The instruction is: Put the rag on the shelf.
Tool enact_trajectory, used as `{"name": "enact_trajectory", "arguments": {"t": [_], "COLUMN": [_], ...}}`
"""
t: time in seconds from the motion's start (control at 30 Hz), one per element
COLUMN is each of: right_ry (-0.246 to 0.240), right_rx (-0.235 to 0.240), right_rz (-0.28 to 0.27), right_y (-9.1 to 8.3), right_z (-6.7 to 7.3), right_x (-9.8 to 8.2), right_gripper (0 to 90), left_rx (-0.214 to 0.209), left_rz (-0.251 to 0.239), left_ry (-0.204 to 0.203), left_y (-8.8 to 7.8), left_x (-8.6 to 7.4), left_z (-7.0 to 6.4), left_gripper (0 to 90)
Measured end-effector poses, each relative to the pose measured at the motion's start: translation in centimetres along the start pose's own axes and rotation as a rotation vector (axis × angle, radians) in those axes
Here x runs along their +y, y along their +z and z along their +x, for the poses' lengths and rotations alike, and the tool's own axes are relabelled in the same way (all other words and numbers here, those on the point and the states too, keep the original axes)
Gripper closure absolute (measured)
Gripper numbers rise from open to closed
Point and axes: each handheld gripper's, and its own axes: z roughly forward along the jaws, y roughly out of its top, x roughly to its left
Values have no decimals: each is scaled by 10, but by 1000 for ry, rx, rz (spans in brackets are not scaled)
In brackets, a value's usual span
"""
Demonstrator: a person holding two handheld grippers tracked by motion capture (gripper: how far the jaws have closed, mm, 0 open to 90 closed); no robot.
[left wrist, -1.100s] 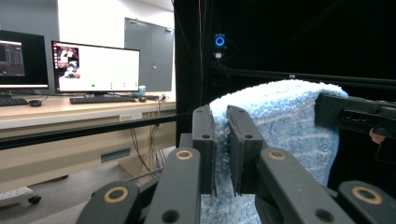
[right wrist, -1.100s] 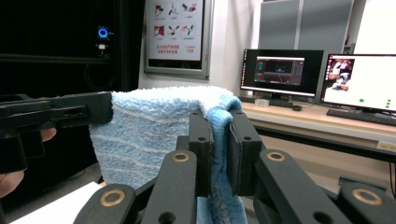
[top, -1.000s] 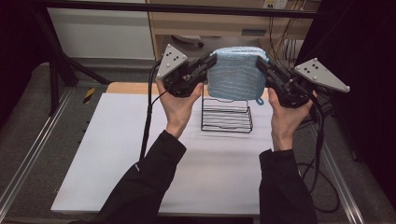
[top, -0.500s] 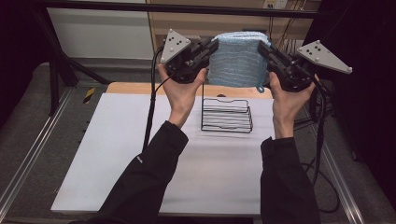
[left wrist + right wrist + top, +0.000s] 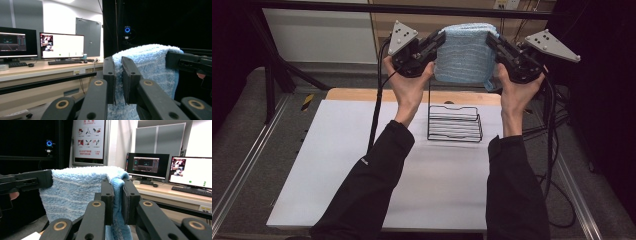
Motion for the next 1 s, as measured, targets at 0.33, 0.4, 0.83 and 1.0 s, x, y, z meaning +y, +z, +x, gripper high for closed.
{"name": "enact_trajectory", "arguments": {"t": [0.33,0.4,0.83,1.0], "right_ry": [-18,-11,17,29], "right_rx": [21,19,3,-4], "right_rz": [17,28,78,97], "right_y": [20,22,23,24], "right_z": [-8,-9,-19,-25], "right_x": [-5,-11,-37,-48], "right_gripper": [820,820,820,820], "left_rx": [16,15,19,18], "left_rz": [7,17,91,120], "left_ry": [4,3,31,52], "left_y": [6,8,22,27], "left_x": [-7,-12,-34,-42], "left_z": [10,12,18,17], "left_gripper": [824,824,824,823]}}
